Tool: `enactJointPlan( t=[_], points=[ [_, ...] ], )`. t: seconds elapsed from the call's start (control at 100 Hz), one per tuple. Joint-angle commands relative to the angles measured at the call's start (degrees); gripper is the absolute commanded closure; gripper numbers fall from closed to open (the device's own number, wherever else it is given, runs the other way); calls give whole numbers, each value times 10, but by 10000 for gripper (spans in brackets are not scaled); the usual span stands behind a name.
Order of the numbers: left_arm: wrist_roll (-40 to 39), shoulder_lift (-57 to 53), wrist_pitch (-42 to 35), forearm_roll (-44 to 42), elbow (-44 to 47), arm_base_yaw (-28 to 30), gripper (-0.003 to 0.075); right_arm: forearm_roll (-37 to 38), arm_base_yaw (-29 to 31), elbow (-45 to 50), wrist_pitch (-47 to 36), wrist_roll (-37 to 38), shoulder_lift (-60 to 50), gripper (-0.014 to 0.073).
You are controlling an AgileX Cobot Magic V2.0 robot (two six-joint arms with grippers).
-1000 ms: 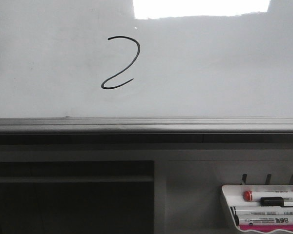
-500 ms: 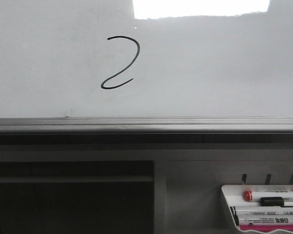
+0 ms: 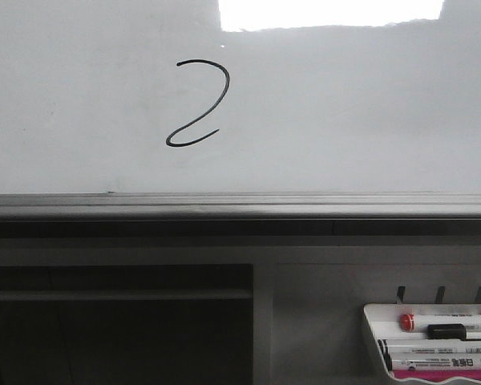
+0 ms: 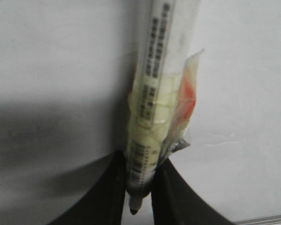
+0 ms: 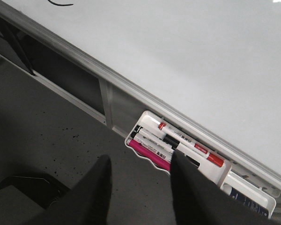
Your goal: Write number 2 on whiteboard
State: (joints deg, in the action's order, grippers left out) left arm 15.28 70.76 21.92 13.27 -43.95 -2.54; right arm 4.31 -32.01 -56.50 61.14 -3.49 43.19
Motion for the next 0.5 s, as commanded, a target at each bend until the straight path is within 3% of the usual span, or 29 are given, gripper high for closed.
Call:
enactJointPlan(
  t=[0.0, 0.11, 0.36, 0.49],
  points=[
    [-6, 2, -33, 16, -16, 1, 727, 9, 4, -13, -36, -2, -2, 336],
    [-6, 2, -33, 24, -16, 1, 690, 9, 4, -13, -36, -2, -2, 336],
    [-6, -26, 25, 12, -39, 3, 389, 9, 4, -13, -36, 13, -2, 336],
    [-6, -60, 108, -2, -70, 3, 370, 13, 4, -11, -22, 35, -2, 336]
  ],
)
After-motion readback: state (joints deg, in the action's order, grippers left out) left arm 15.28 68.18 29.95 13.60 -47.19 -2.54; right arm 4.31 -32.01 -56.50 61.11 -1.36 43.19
